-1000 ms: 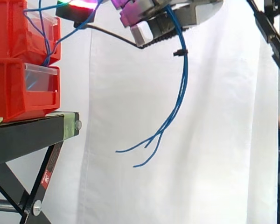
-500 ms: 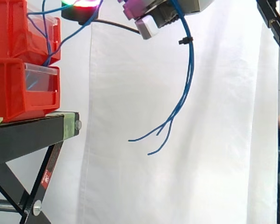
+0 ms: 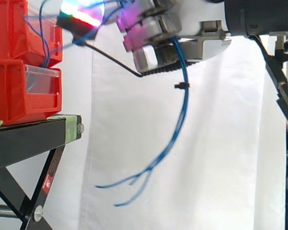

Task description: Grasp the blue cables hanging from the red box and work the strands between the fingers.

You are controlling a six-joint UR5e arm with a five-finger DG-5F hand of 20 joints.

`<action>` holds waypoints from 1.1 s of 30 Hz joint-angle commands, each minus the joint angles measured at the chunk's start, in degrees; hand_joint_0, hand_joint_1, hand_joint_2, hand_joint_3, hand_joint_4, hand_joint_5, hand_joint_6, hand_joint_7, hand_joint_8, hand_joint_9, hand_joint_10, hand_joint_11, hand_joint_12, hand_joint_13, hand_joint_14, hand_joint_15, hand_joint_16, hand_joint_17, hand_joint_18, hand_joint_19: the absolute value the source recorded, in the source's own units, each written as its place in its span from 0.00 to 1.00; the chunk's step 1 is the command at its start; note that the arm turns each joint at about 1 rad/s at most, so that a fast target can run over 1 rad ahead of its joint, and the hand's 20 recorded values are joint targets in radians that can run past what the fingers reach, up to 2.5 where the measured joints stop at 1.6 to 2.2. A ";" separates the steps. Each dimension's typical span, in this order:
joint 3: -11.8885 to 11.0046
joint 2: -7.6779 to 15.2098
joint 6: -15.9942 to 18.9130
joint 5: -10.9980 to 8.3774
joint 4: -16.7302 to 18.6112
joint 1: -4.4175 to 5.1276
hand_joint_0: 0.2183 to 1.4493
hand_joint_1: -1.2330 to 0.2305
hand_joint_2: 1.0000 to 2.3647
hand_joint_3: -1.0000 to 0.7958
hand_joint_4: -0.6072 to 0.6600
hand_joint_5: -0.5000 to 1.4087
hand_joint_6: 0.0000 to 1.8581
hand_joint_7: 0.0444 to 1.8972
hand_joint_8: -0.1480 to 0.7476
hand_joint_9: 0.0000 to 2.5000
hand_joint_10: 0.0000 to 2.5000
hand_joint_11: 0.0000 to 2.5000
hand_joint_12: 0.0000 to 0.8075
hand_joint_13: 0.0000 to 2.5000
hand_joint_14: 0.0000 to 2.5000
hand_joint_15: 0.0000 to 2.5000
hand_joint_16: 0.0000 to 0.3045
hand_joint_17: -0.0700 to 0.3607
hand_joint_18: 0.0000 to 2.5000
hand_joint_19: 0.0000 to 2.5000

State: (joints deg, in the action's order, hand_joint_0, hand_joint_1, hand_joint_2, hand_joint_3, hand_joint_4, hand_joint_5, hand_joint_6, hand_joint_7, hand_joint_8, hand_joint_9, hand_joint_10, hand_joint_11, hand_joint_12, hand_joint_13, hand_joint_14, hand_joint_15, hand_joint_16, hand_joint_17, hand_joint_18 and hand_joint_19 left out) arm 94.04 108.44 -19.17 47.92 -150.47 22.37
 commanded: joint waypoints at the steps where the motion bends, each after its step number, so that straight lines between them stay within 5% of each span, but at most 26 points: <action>1: 0.62 0.01 7.83 2.26 5.89 -0.40 0.51 0.45 0.01 0.63 0.71 0.28 0.76 0.71 0.73 0.70 1.00 1.00 0.69 0.74 1.00 0.71 0.64 0.50 0.92 0.29; 6: 0.62 -0.07 4.93 11.14 9.23 -1.02 0.51 0.45 0.01 0.63 0.71 0.28 0.76 0.71 0.73 0.70 1.00 1.00 0.69 0.74 1.00 0.71 0.64 0.50 0.92 0.29; 8: 0.62 -0.07 -1.57 15.27 12.56 -1.37 0.51 0.45 0.01 0.63 0.71 0.28 0.76 0.71 0.73 0.70 1.00 1.00 0.69 0.74 1.00 0.71 0.64 0.50 0.92 0.29; 11: 0.53 -0.25 -8.17 17.73 15.29 -1.63 0.51 0.45 0.01 0.63 0.71 0.28 0.76 0.71 0.73 0.70 1.00 1.00 0.69 0.74 1.00 0.71 0.64 0.50 0.92 0.29; 14: 0.62 -0.16 -7.11 15.71 15.03 -2.16 0.51 0.45 0.01 0.63 0.71 0.28 0.76 0.71 0.73 0.70 1.00 1.00 0.69 0.74 1.00 0.71 0.64 0.50 0.92 0.29; 16: 0.62 0.28 -3.51 13.16 13.62 -2.34 0.50 0.45 0.01 0.63 0.71 0.28 0.76 0.71 0.73 0.70 1.00 1.00 0.69 0.74 1.00 0.71 0.64 0.50 0.92 0.29; 17: 0.62 0.98 0.89 10.35 11.95 -2.25 0.51 0.45 0.01 0.63 0.71 0.28 0.76 0.71 0.73 0.70 1.00 1.00 0.69 0.74 1.00 0.71 0.64 0.50 0.92 0.29; 21: 0.62 2.74 6.60 7.36 10.63 -1.98 0.51 0.45 0.01 0.63 0.71 0.28 0.76 0.71 0.73 0.70 1.00 1.00 0.69 0.74 1.00 0.71 0.64 0.50 0.92 0.29; 33: 2.64 6.25 13.37 4.90 9.75 -1.81 0.51 0.45 0.01 0.63 0.70 0.28 0.76 0.71 0.73 0.70 1.00 1.00 0.69 0.74 1.00 0.71 0.64 0.50 0.92 0.29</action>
State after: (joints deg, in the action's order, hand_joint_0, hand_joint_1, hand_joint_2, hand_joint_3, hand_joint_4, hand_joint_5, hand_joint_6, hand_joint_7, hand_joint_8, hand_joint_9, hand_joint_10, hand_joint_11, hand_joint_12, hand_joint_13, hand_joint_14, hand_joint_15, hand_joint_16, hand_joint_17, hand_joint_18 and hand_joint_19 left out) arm 95.95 114.41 -6.62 53.56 -140.84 20.50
